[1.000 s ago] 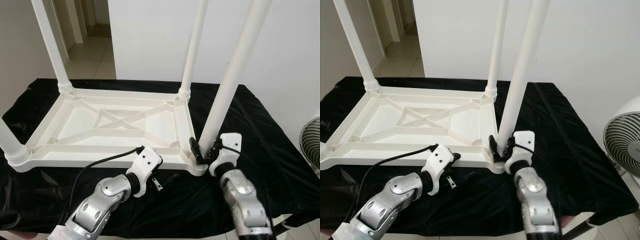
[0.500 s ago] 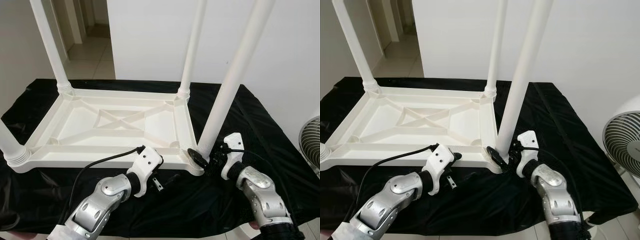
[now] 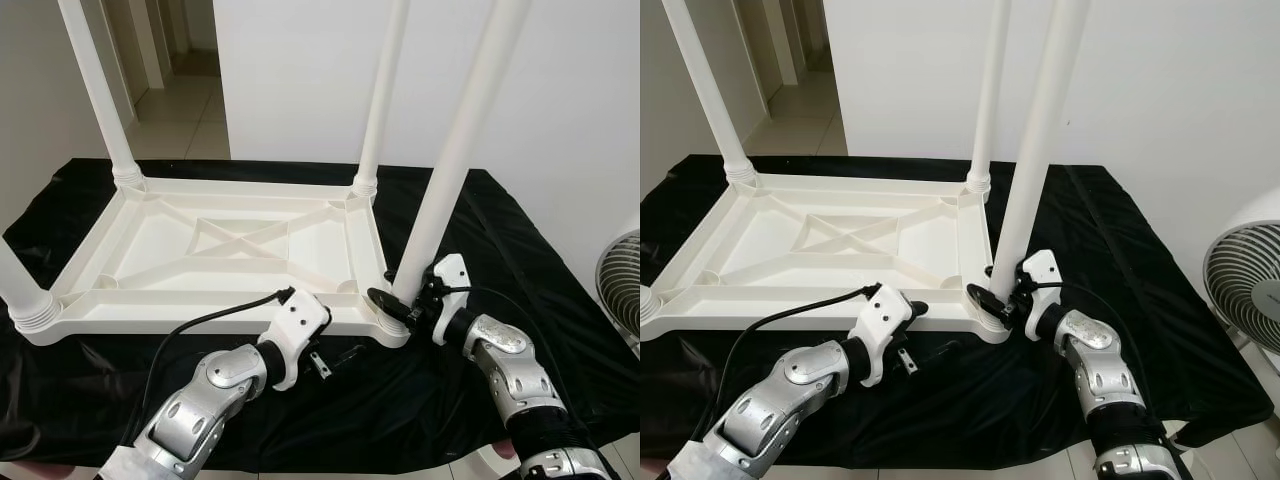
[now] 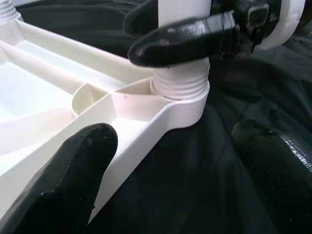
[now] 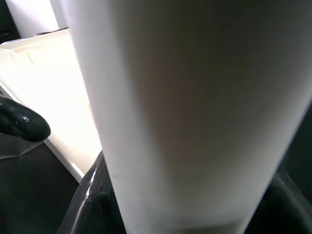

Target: Building children table

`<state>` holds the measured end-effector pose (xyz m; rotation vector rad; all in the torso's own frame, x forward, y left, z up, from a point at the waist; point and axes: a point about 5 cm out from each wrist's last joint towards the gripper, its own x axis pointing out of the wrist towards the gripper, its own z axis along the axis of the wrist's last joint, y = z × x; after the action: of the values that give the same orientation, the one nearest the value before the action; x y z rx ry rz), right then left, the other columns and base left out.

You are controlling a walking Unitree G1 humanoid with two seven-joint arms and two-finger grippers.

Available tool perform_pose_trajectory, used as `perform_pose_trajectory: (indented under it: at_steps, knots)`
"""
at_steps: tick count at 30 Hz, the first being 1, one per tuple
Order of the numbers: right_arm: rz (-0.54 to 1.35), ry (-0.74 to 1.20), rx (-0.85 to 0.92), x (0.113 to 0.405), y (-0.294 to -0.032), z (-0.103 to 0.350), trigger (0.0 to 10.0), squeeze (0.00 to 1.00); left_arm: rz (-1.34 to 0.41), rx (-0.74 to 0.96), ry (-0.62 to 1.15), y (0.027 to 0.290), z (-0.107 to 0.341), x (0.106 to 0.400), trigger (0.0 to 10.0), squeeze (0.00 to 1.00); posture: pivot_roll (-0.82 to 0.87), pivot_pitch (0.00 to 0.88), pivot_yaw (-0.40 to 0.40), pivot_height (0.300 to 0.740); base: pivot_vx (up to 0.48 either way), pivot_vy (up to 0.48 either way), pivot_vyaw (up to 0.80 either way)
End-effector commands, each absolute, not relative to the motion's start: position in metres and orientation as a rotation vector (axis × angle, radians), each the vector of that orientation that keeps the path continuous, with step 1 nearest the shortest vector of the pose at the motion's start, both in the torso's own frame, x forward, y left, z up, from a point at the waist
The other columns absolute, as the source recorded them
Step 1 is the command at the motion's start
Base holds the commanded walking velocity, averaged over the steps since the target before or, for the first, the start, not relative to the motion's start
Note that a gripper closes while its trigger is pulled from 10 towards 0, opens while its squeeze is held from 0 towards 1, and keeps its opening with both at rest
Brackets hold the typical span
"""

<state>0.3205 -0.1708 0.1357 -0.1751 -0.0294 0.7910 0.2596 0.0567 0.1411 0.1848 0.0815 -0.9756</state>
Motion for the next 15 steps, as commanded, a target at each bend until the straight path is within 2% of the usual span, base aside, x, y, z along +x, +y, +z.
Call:
perform_pose_trajectory:
  at_steps: [1, 5, 6, 11, 15]
  knots:
    - [0.814, -0.002, -0.197, 0.320, -0.170, 0.129, 0.0, 0.00, -1.067, 0.188, 0.088, 0.052, 0.143, 0.255, 10.0, 0.00, 0.01, 0.000, -0.037, 0.740, 0.000, 0.000, 0.00]
    - [0.811, 0.000, -0.190, 0.317, -0.171, 0.128, 0.0, 0.00, -1.074, 0.185, 0.088, 0.050, 0.143, 0.253, 10.0, 0.00, 0.01, 0.000, -0.035, 0.740, 0.000, 0.000, 0.00]
    - [0.801, -0.001, -0.185, 0.316, -0.171, 0.128, 10.0, 0.00, -1.076, 0.184, 0.088, 0.050, 0.143, 0.253, 10.0, 0.00, 0.00, 0.002, -0.035, 0.740, 0.000, 0.000, 0.00]
    - [0.781, -0.014, -0.168, 0.315, -0.172, 0.129, 10.0, 0.00, -1.079, 0.181, 0.089, 0.049, 0.143, 0.252, 10.0, 0.00, 0.00, 0.003, -0.036, 0.740, 0.000, 0.000, 0.00]
    - [0.662, -0.039, -0.131, 0.309, -0.169, 0.130, 10.0, 0.00, -1.079, 0.175, 0.089, 0.047, 0.143, 0.252, 10.0, 0.00, -0.01, 0.006, -0.038, 0.740, 0.000, 0.000, 0.00]
